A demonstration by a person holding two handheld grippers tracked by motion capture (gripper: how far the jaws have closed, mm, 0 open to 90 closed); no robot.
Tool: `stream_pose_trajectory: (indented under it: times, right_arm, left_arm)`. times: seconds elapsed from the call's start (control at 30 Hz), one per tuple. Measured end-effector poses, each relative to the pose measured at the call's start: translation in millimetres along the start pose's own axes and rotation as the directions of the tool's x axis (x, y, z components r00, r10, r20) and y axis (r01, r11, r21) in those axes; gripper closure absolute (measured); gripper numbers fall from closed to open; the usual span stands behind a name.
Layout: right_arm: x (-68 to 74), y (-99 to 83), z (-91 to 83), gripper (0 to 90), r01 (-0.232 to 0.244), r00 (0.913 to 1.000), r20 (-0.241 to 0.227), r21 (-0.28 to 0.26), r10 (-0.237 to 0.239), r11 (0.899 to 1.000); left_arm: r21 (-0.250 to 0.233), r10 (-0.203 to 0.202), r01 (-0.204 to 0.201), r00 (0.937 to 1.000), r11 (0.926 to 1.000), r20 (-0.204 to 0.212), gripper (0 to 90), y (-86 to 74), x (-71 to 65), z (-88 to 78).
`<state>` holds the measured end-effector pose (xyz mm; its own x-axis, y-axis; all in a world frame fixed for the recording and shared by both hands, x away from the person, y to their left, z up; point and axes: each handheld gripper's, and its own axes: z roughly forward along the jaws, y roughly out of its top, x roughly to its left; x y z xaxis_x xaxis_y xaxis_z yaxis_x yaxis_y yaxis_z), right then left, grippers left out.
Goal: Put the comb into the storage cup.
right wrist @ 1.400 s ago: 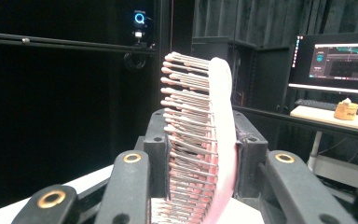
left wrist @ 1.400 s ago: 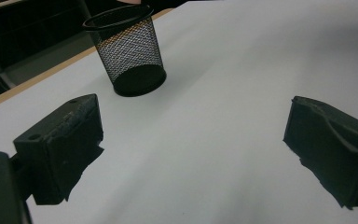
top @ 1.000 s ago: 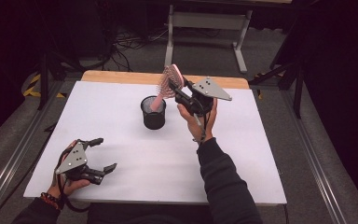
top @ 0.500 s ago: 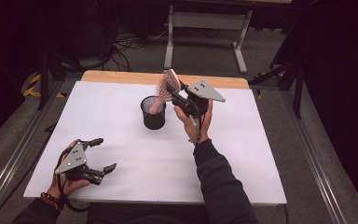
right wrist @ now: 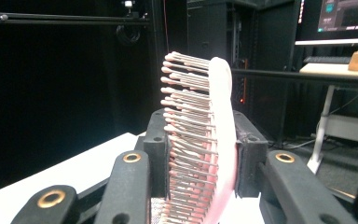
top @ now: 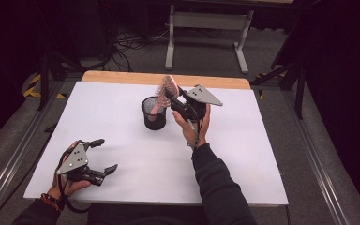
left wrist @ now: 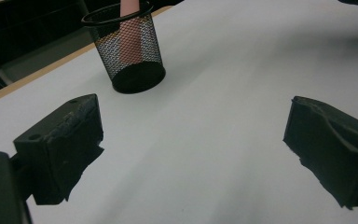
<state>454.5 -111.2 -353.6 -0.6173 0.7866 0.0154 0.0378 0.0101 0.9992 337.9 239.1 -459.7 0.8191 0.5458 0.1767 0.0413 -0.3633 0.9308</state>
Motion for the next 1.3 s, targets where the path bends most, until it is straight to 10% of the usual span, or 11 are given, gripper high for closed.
stream_pose_trajectory:
  times: [1.0, 1.3]
  right_arm:
    - [-12.9, -28.2, -0.5, 61.0, -0.058, 0.9983, 0.007, 0.042, 0.058, 0.997]
    - [-10.2, -29.9, -1.0, 59.7, -0.009, 0.9994, 0.033, 0.058, 0.007, 0.998]
  left_arm:
    - [0.002, 0.001, -0.001, 1.0000, 1.0000, 0.008, 6.8, 0.2, 0.7, 0.2]
    - [-0.007, -0.013, 0.013, 0.9998, 0.9999, 0.015, 7.1, 0.5, 2.3, -2.0]
